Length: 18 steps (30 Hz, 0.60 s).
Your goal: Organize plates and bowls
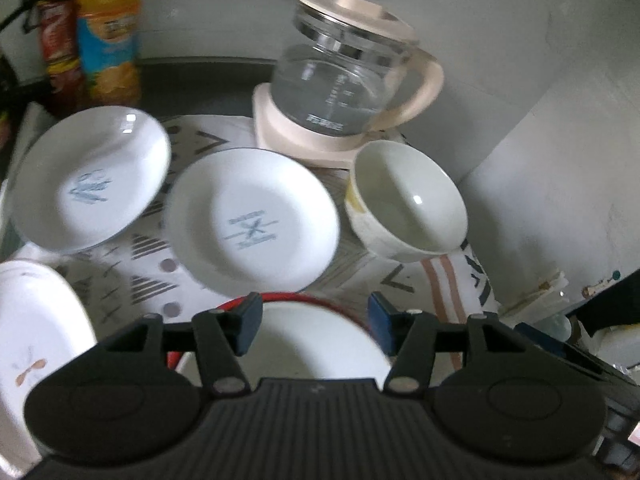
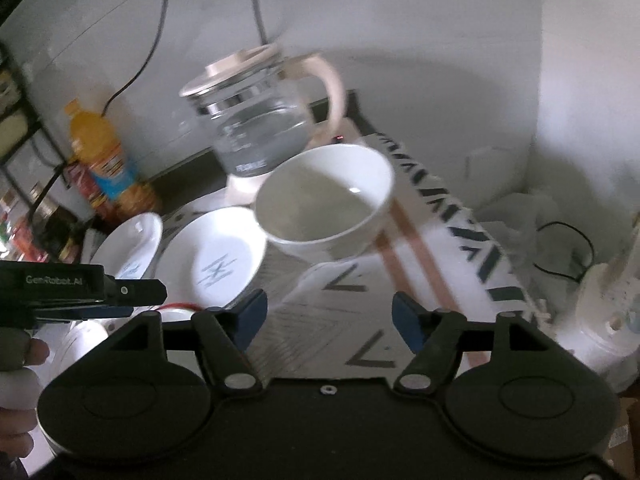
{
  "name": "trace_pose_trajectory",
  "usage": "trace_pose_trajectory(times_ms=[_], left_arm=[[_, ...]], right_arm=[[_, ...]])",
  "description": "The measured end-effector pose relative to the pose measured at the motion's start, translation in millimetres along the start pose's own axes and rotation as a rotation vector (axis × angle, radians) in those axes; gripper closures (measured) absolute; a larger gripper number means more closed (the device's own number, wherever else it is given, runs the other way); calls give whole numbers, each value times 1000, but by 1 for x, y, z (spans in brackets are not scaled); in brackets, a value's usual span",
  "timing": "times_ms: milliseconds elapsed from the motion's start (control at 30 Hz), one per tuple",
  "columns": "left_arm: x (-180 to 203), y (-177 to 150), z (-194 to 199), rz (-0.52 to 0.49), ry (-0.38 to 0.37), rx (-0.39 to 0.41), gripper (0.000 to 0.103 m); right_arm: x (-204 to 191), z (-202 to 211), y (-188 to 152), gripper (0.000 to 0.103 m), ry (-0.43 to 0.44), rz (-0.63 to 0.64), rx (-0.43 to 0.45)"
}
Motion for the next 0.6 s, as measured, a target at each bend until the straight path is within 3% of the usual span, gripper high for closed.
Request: trace_pose_trajectory(times_ms=[100, 400, 467, 533, 600], left_arm=[[10, 9, -11, -16, -11, -3, 47], [26, 32, -45, -36, -27, -19, 47], [26, 36, -52, -27, -32, -20, 47], [28, 40, -59, -18, -39, -23, 46], [30, 44, -67, -7, -42, -28, 31]], right_arm=[[12, 0, 4, 27, -27, -18, 16], [31, -16, 20, 22, -57, -64, 33], [32, -21, 26, 17, -45, -76, 41], [32, -27, 31, 5, -37, -86, 44], [33, -35, 37, 1, -30, -95, 49]])
Point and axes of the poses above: each gripper's, at about its wrist camera, not at the fingertips, and z roughly against the way its jaws point, x to its right, y to its top, the point moved 7 cm from there along -z, roughly the way its jaws point, and after that the axes turned 2 degrees about x, right-handed, at the moved point
